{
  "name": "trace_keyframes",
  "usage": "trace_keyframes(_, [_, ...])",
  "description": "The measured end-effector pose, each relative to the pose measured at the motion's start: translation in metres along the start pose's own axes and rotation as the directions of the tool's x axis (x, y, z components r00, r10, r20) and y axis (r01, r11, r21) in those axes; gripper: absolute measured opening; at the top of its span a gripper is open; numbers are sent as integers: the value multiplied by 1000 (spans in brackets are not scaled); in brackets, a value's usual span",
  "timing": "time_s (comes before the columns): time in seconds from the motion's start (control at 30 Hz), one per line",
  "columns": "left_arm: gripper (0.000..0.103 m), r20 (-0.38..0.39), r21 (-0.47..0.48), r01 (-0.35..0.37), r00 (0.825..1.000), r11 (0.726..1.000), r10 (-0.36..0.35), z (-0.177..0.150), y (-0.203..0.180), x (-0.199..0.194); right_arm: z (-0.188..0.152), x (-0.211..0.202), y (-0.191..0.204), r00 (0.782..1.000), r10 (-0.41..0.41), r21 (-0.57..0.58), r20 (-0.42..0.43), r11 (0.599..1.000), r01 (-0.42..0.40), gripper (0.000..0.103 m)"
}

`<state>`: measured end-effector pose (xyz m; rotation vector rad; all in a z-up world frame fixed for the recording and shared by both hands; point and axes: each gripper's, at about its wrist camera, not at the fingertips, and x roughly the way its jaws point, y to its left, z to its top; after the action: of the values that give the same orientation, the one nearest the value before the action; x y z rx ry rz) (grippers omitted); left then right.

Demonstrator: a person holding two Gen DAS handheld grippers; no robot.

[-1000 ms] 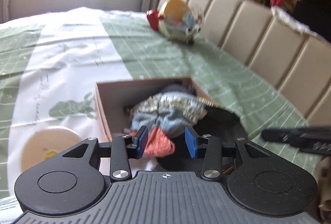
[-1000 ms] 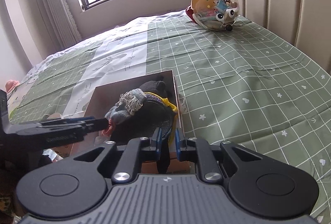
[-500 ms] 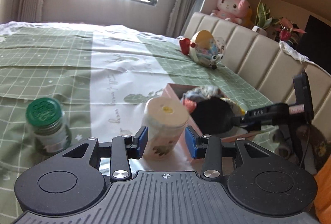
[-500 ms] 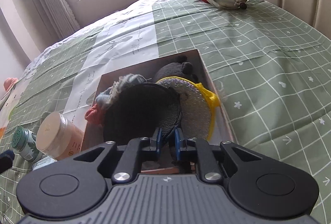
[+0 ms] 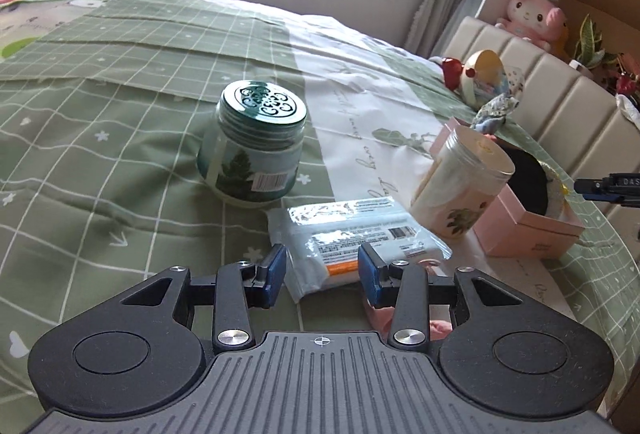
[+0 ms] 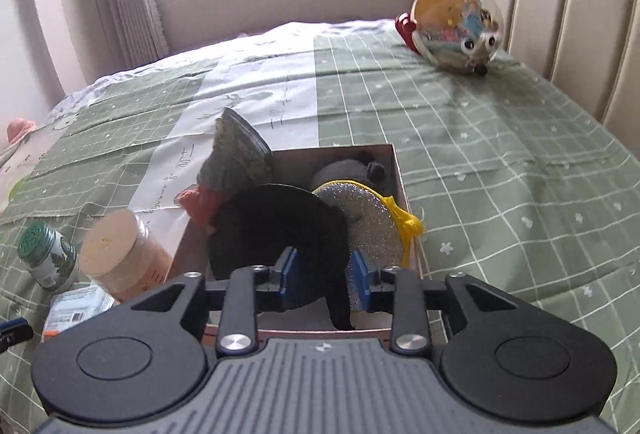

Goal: Organize soft objects
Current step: 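Withdraw both tools from the pink box toward the items on the sheet, then lower the left tool over the white wipes packet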

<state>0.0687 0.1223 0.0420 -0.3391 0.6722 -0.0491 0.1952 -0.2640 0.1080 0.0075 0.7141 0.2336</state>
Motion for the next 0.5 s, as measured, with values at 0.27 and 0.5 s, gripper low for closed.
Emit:
trace_keyframes(0.27, [43, 11, -22, 3, 1000, 1000, -2, -6, 11, -2, -71, -5, 68, 998, 66, -123, -5, 990, -66, 46])
trace_keyframes(0.5, [43, 23, 3, 12, 1000, 1000, -12, -3, 4, -2, -111, -1, 109, 986, 163, -165, -37, 972, -166, 46])
